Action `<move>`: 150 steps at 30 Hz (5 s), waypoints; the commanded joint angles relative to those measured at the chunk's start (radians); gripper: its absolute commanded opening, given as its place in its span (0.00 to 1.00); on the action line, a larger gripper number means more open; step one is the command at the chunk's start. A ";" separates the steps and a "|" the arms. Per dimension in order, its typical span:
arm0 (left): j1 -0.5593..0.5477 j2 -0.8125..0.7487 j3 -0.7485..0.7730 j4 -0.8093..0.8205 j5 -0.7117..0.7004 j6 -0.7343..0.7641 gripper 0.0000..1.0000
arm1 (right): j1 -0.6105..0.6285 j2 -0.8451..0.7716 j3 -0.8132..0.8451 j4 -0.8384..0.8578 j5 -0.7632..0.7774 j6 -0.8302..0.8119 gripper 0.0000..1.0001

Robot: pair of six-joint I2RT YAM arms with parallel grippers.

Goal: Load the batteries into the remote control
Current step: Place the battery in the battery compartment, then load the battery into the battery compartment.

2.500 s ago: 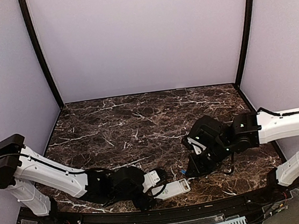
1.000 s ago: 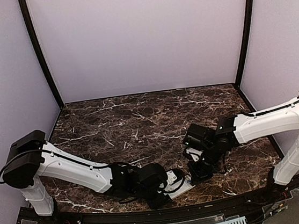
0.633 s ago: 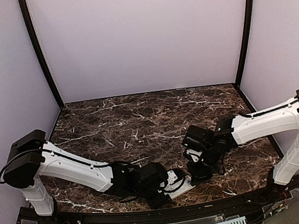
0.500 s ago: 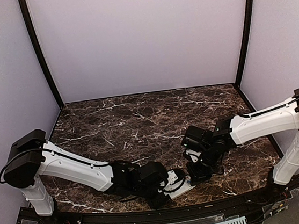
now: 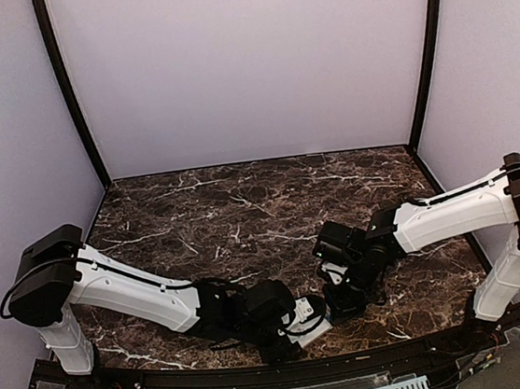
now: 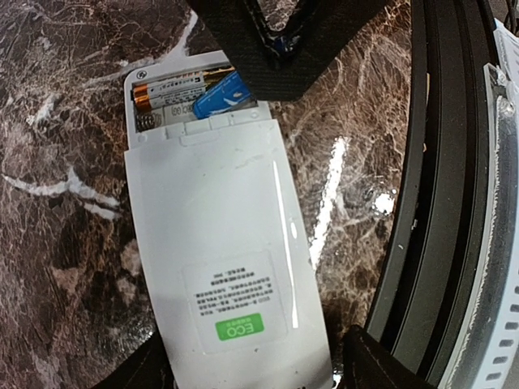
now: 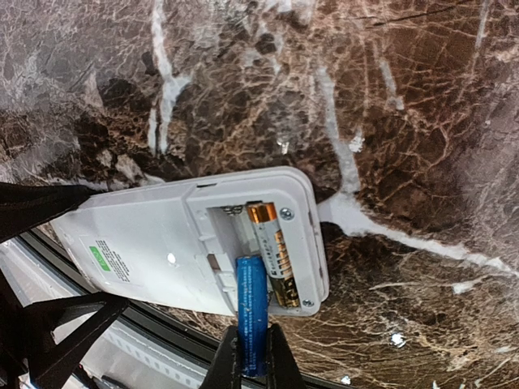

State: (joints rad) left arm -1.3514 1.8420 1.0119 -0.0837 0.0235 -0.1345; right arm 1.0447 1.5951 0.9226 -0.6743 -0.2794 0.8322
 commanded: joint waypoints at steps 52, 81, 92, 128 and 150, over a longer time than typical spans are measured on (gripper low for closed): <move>0.001 0.098 -0.036 -0.098 0.072 -0.018 0.52 | 0.009 -0.016 0.002 0.031 0.054 0.013 0.18; 0.005 0.096 -0.041 -0.092 0.088 -0.014 0.53 | 0.059 -0.066 0.047 -0.105 0.139 0.050 0.22; 0.006 0.095 -0.042 -0.091 0.097 -0.013 0.53 | 0.057 -0.137 -0.079 0.010 0.049 0.173 0.14; 0.006 0.096 -0.047 -0.094 0.107 -0.013 0.53 | 0.030 -0.030 -0.036 0.010 0.077 0.111 0.00; 0.006 0.095 -0.049 -0.091 0.117 -0.007 0.53 | -0.047 0.119 0.066 0.024 0.056 -0.028 0.00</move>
State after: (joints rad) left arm -1.3388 1.8645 1.0183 -0.0319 0.0444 -0.1394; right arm 1.0283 1.6703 0.9520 -0.7864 -0.3157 0.8410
